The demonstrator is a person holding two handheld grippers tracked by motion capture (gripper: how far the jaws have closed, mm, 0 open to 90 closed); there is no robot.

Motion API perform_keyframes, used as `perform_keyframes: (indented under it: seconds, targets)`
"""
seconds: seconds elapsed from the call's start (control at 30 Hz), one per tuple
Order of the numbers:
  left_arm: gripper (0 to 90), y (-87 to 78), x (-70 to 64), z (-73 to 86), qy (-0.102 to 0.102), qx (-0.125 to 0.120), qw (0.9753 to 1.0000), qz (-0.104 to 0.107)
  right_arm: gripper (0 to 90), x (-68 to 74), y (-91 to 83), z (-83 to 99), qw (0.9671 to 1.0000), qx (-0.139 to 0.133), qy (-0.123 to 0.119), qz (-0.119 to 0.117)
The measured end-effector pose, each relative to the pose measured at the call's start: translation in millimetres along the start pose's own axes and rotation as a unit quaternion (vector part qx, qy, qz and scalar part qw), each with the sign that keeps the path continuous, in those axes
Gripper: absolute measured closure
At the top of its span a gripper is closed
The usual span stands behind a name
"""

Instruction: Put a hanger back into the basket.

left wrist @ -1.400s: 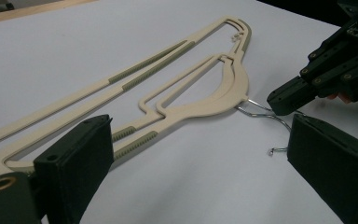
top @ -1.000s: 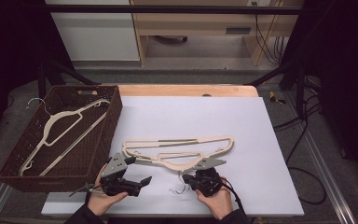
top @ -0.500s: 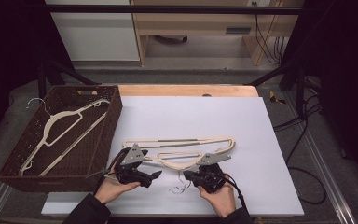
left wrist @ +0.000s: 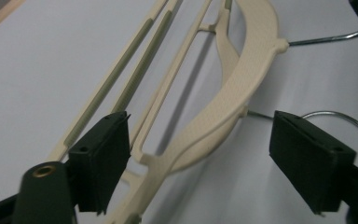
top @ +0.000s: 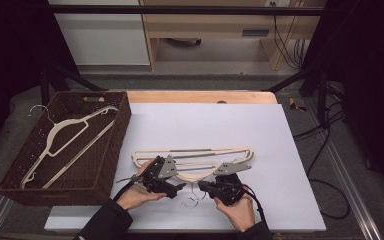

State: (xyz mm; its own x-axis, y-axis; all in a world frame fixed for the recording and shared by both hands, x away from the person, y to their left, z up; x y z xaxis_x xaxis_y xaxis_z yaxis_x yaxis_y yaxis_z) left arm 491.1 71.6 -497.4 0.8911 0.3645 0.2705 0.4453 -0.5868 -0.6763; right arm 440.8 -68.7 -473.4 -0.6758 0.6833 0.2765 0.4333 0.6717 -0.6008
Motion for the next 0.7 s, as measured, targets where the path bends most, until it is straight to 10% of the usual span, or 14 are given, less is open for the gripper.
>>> perform_keyframes:
  seconds: [0.7]
  targets:
    - [63.9,15.6,-8.2,-8.4,0.075,0.004,0.9971,-0.005,88.8,0.3,-2.5,-1.2,1.0000,-0.007,0.001,-0.003]
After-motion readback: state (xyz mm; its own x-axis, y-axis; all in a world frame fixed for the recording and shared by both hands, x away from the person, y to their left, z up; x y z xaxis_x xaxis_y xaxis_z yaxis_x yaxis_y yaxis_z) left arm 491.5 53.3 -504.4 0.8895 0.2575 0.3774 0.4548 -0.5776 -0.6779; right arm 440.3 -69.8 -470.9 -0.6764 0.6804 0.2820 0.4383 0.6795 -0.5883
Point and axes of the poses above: each handheld gripper's, and its own axes: y roughly forward along the jaws, z roughly out of its underside, x roughly to its left, the point moved 7 cm from there along y, roughly forward along the jaws, and after that the axes turned 3 degrees about y, right-handed, at the moved point
